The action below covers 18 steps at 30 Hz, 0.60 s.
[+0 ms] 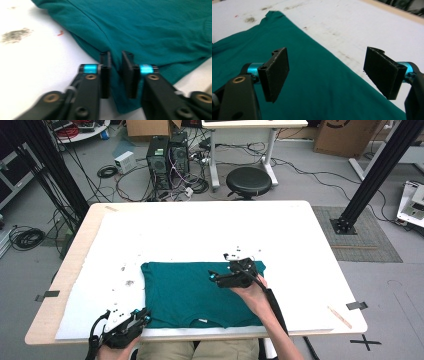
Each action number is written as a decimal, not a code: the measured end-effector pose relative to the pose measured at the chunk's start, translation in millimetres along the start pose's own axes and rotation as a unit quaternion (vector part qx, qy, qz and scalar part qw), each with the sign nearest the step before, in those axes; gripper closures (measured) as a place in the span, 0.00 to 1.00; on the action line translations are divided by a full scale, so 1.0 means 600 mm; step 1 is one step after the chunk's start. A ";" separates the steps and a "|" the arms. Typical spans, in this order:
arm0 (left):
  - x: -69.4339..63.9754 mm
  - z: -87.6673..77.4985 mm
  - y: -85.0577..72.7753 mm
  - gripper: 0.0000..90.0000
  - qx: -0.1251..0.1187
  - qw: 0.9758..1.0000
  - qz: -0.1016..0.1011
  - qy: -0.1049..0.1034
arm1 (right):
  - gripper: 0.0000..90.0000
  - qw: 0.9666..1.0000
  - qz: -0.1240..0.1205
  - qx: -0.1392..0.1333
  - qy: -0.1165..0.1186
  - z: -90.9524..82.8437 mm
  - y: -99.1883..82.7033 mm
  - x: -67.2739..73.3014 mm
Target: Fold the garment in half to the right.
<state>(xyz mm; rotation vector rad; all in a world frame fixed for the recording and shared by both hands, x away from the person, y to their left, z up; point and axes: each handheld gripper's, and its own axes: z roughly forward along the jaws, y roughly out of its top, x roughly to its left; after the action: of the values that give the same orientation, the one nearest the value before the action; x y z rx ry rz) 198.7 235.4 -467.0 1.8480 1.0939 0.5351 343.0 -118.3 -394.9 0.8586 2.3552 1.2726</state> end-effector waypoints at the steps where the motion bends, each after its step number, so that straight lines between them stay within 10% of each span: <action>1: -0.001 0.000 0.000 0.92 0.000 1.000 0.002 0.000 | 0.23 1.000 -0.001 0.002 0.007 0.008 0.003 0.000; 18: 0.008 0.001 -0.003 0.93 -0.007 1.000 0.000 -0.019 | 0.31 0.997 -0.036 0.010 0.063 0.098 0.063 0.020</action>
<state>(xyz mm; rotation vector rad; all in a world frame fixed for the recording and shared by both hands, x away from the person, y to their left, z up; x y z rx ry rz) 200.8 239.7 -469.0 1.8378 1.0630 0.5046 378.5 -57.2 -395.4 0.7111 2.4765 1.3122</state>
